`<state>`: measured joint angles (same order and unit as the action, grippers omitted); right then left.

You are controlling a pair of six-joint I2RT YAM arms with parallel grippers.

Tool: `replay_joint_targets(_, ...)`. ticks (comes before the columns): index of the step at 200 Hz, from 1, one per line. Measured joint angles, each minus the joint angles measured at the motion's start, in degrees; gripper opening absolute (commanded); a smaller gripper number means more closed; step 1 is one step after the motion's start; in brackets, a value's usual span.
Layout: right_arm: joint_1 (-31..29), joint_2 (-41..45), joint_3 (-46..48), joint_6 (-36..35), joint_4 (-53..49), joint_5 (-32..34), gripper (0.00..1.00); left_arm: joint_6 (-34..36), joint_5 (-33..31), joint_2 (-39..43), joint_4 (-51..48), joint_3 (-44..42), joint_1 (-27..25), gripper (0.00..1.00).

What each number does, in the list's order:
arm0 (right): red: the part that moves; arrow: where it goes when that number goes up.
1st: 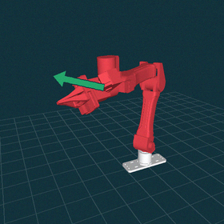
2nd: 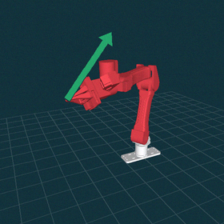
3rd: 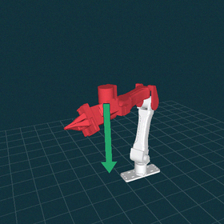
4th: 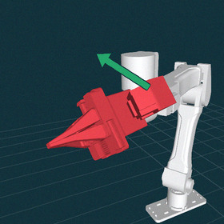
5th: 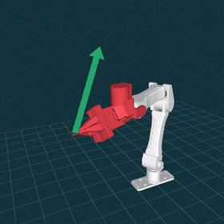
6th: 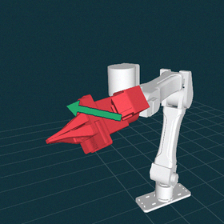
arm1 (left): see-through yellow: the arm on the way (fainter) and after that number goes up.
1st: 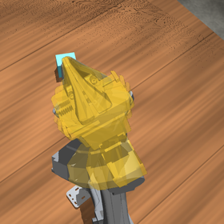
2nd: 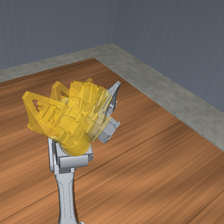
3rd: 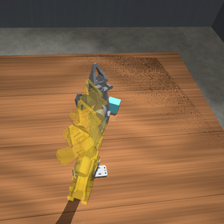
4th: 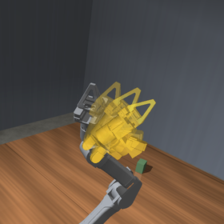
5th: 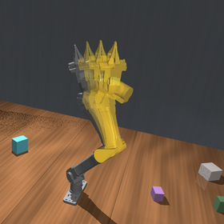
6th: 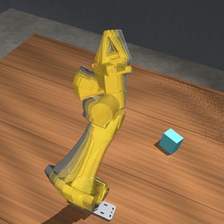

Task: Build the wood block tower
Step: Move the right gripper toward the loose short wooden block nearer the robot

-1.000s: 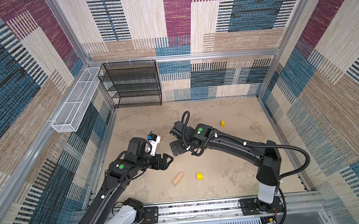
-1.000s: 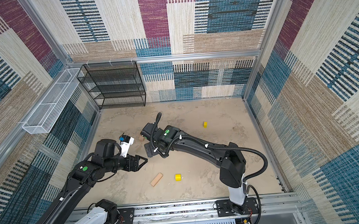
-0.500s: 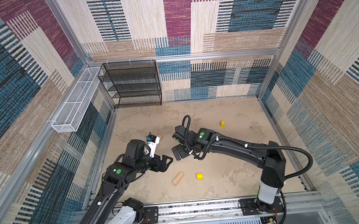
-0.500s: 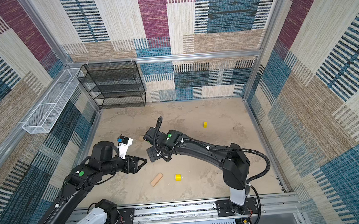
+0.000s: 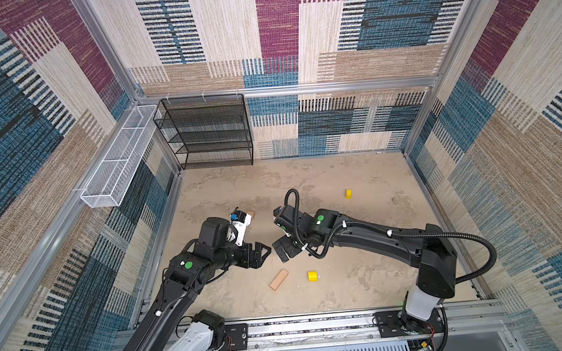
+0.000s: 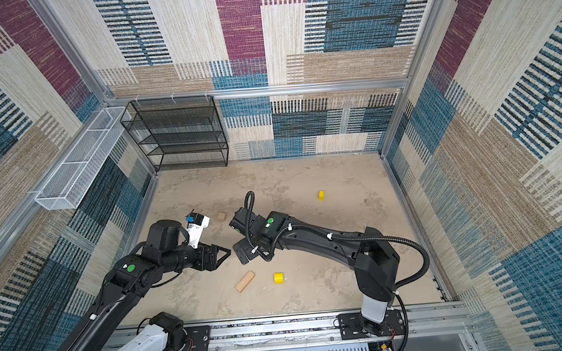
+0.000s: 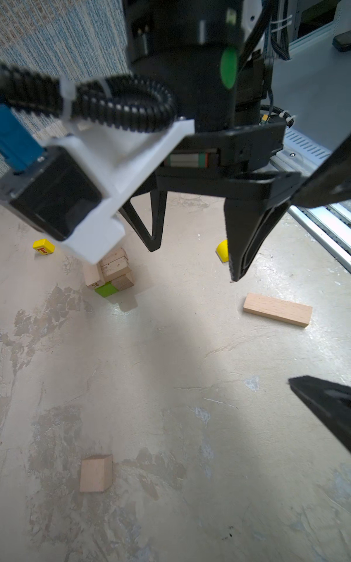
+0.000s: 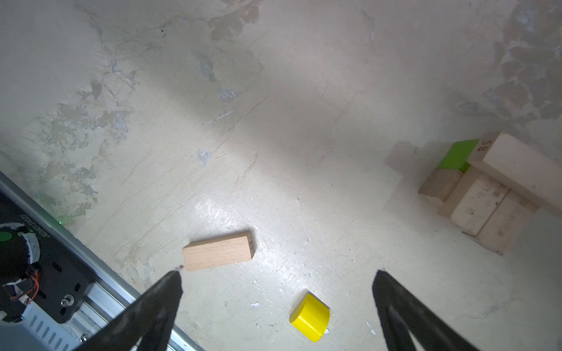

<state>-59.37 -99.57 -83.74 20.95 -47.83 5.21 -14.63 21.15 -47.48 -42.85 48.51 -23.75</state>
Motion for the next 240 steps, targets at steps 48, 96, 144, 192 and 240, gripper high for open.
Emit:
replay_joint_targets(48, -0.61, 1.70, 2.84, -1.86, 1.92, -0.70, 1.00, 0.00, -1.51, 0.33, -0.02, 0.00, 0.00, 0.90)
replay_joint_targets(96, -2.08, 3.93, 7.34, -3.30, 4.55, -0.70, 1.00, -0.17, -1.75, -1.53, -0.02, 0.00, 0.00, 0.90)
replay_joint_targets(144, -2.32, 4.79, 10.45, -6.27, 7.30, -0.55, 1.00, -0.20, -2.54, -3.89, -0.50, 0.00, 0.00, 0.90)
replay_joint_targets(192, -3.30, 7.45, 14.88, -7.76, 10.34, -0.66, 1.00, -0.20, -4.42, -5.95, -1.57, 0.50, -0.02, 0.90)
replay_joint_targets(240, -4.76, 9.49, 18.51, -8.20, 13.64, -0.68, 1.00, -0.24, -5.97, -9.22, -1.97, 1.20, -0.02, 0.90)
